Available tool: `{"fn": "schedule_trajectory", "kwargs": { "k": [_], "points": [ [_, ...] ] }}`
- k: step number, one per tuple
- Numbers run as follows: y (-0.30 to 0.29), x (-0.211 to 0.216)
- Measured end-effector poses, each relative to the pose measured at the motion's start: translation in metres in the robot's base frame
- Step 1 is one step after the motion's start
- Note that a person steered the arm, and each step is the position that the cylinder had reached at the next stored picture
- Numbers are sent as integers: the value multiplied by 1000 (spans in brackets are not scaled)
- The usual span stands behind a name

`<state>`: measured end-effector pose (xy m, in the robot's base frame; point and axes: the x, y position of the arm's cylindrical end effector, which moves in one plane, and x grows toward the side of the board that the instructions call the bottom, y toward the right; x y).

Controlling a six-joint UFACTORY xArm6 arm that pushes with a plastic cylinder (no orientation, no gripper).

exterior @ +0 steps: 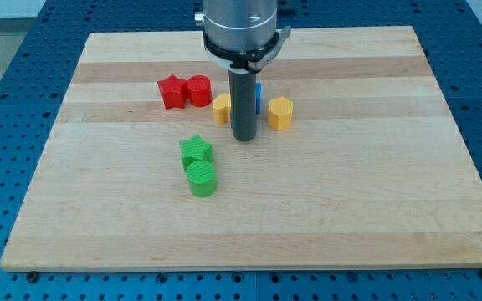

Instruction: Slide the blue blocks towards the top center

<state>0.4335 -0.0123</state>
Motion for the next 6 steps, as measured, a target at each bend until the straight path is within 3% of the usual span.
{"fn": "schedule_trajectory", "kwargs": {
  "k": [5,6],
  "points": [
    [0,-80],
    [0,-81]
  ]
}}
